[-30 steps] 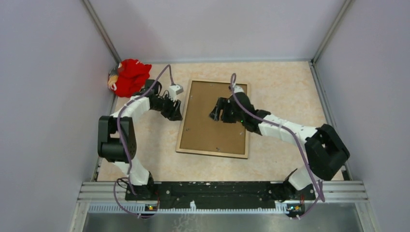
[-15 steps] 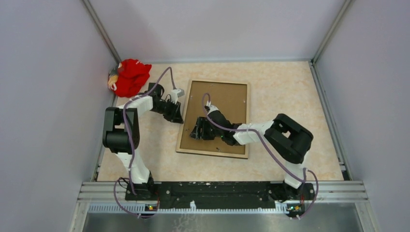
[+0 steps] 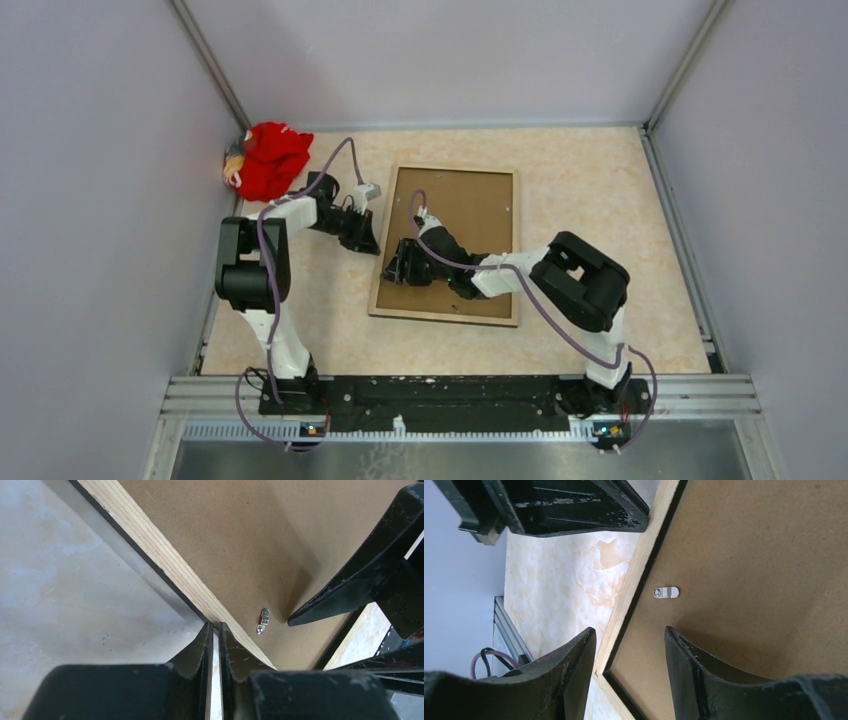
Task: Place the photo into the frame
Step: Install the photo frame at the center of the board.
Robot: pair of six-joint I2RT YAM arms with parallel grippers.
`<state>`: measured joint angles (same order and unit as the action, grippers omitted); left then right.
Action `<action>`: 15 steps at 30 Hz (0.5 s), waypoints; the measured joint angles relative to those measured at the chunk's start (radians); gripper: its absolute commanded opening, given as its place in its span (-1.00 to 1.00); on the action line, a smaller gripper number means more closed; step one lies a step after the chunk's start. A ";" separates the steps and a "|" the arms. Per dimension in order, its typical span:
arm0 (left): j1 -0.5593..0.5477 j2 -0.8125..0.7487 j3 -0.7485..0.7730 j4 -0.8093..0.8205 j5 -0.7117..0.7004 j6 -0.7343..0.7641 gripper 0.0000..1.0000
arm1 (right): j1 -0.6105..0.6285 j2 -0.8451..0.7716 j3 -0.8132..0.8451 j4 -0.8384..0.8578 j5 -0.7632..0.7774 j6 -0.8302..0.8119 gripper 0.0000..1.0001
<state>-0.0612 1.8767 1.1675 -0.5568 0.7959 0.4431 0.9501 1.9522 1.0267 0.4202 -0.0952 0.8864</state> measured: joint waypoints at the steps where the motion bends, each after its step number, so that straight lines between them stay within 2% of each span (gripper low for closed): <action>1: 0.001 0.000 0.000 0.000 0.001 0.000 -0.74 | 0.000 0.005 0.003 0.000 0.000 0.000 0.05; 15: 0.001 0.000 0.000 0.000 0.000 0.001 -0.74 | 0.000 0.032 0.041 -0.024 0.023 -0.003 0.03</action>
<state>-0.0601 1.8767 1.1675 -0.5568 0.7963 0.4438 0.9504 1.9842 1.0679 0.3965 -0.0719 0.8829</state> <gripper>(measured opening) 0.133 0.520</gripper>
